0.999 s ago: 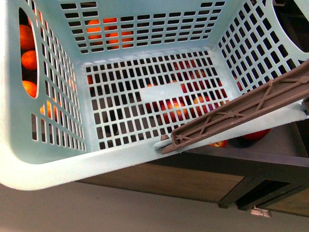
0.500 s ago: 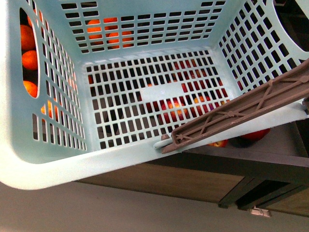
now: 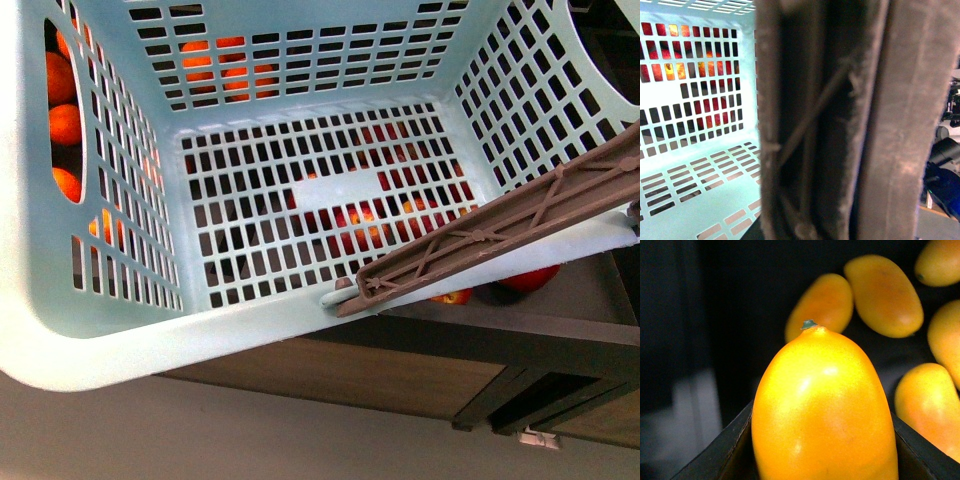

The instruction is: Pick mango and avocado into basket

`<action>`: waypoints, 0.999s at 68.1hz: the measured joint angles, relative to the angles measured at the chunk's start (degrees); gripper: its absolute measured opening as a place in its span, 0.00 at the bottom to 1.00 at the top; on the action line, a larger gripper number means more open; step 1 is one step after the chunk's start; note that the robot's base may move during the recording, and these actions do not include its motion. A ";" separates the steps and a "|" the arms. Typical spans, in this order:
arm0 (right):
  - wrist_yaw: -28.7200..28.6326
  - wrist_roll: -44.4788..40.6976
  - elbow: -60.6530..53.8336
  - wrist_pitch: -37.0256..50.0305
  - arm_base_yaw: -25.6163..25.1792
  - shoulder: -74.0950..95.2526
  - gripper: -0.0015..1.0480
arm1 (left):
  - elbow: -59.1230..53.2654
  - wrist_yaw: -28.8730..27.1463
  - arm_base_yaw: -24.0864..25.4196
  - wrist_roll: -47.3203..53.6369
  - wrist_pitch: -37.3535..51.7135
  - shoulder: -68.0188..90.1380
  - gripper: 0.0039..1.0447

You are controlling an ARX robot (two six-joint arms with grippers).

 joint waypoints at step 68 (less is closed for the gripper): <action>4.48 19.15 -38.88 5.31 40.57 -59.76 0.55 | 0.00 0.00 0.00 0.00 0.00 0.00 0.13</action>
